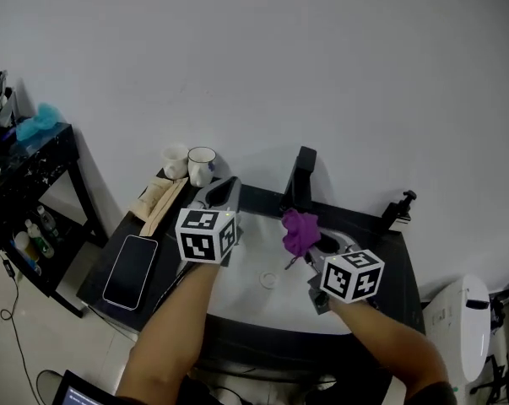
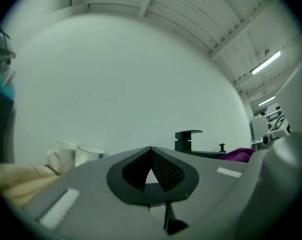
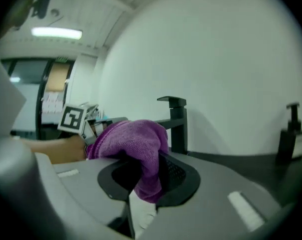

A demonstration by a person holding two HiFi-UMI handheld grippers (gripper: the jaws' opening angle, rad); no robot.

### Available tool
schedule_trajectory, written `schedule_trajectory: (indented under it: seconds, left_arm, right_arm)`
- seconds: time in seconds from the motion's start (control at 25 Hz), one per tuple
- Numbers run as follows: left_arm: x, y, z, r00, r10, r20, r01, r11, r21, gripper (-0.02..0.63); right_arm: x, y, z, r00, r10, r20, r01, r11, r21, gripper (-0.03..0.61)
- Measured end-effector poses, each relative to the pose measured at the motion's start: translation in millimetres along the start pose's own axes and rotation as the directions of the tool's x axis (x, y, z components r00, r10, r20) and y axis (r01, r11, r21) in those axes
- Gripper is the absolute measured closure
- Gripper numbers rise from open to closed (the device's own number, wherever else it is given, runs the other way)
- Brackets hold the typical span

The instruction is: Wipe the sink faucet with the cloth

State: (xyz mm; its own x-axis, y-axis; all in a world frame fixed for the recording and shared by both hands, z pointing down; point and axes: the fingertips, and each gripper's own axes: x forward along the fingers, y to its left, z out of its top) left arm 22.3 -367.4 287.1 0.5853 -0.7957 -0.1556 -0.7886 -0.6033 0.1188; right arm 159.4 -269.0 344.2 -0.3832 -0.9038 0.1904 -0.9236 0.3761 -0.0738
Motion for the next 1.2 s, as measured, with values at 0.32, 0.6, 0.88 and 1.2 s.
schedule_trajectory:
  seconds: [0.32,0.6,0.88,1.2]
  left_arm:
    - [-66.4,62.2,54.5,0.922,0.318,0.219,-0.37,0.89,0.267,0.597]
    - [-78.4,82.0,61.0,0.906,0.346,0.243,-0.391,0.904,0.172,0.597]
    - [-73.1,67.3,63.4,0.923,0.297,0.244,-0.344,0.923,0.175,0.597]
    - [-65.5,64.0,61.0,0.936,0.274,0.222,-0.321,0.923,0.212,0.597]
  right_arm:
    - [79.5,41.0,34.3,0.941,-0.223,0.255,0.035,0.812,0.583,0.505]
    - [105.8,17.8,103.9,0.81,-0.428,0.401,-0.027,0.655,0.755,0.506]
    - [118.4,-15.9,84.1,0.754,-0.553,0.354,0.008,0.548,0.836,0.506]
    - [123.3,-29.0,38.7,0.761,-0.573,0.303,0.018,0.486,0.874,0.506]
